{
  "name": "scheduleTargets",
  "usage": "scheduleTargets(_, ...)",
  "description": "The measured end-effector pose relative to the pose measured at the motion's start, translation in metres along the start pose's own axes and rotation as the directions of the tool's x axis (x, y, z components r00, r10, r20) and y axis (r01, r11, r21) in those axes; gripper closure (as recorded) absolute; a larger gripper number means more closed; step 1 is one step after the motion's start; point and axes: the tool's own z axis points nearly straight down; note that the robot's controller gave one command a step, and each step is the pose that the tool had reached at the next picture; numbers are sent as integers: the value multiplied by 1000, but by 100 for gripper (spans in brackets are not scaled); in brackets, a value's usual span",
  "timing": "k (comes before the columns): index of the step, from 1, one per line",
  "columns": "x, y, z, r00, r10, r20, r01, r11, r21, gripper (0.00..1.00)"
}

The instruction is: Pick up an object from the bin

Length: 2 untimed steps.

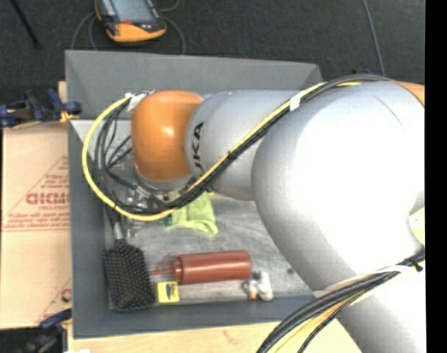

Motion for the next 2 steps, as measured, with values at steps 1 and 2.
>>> scheduleTargets(1,-2,-1,-1,1000,1,4,-1,1000,1,0)
scheduleTargets(2,0,0,0,1000,1,0,-1,1000,0,100)
